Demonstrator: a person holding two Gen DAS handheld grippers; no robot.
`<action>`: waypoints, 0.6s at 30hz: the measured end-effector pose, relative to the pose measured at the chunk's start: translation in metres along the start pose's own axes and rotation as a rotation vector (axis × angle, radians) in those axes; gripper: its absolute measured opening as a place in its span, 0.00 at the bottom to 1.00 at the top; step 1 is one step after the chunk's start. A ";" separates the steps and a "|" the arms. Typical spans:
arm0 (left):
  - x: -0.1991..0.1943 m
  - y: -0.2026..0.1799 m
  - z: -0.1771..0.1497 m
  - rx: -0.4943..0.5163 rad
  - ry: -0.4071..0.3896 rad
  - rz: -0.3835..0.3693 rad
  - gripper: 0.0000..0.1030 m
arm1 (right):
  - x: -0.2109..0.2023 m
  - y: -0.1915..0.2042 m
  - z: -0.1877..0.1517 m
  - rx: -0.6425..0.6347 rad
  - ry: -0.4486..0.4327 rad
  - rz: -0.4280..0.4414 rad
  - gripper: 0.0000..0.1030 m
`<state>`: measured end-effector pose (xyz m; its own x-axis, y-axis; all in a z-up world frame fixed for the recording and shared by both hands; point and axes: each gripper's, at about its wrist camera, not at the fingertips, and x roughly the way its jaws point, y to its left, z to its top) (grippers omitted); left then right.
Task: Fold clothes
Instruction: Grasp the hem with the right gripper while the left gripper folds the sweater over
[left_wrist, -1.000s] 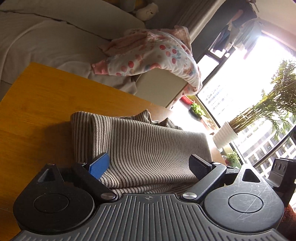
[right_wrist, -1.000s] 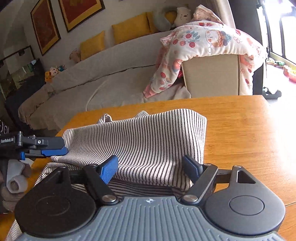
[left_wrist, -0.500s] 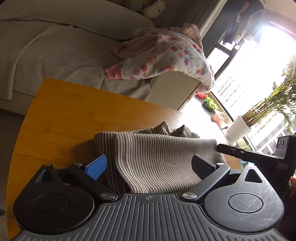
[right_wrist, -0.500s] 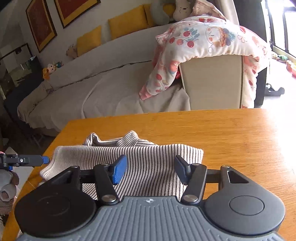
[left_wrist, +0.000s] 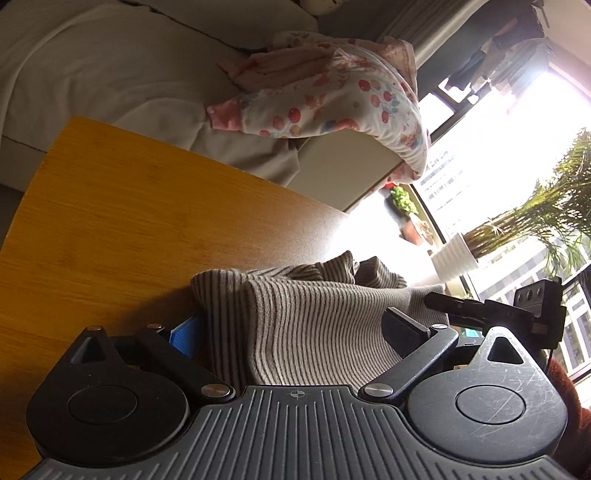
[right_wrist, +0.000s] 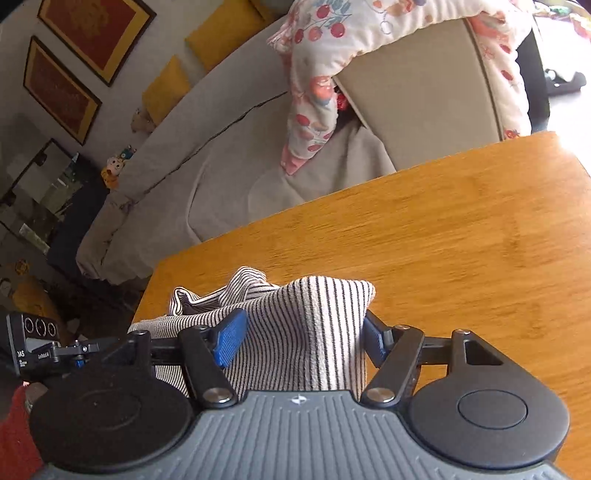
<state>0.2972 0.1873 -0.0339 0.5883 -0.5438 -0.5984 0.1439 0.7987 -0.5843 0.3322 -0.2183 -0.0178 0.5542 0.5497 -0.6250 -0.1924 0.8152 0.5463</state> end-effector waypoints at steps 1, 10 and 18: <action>0.004 -0.003 0.003 0.022 -0.007 0.016 0.97 | 0.006 0.004 0.004 -0.024 0.006 -0.005 0.65; 0.017 -0.019 0.016 0.125 -0.049 0.097 0.35 | -0.001 0.039 0.018 -0.222 -0.064 -0.078 0.21; -0.072 -0.073 -0.014 0.355 -0.187 -0.014 0.34 | -0.101 0.105 -0.023 -0.579 -0.221 -0.100 0.20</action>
<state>0.2329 0.1643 0.0446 0.7144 -0.5255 -0.4620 0.4000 0.8485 -0.3466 0.2374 -0.1841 0.0899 0.7346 0.4650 -0.4942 -0.5037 0.8616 0.0620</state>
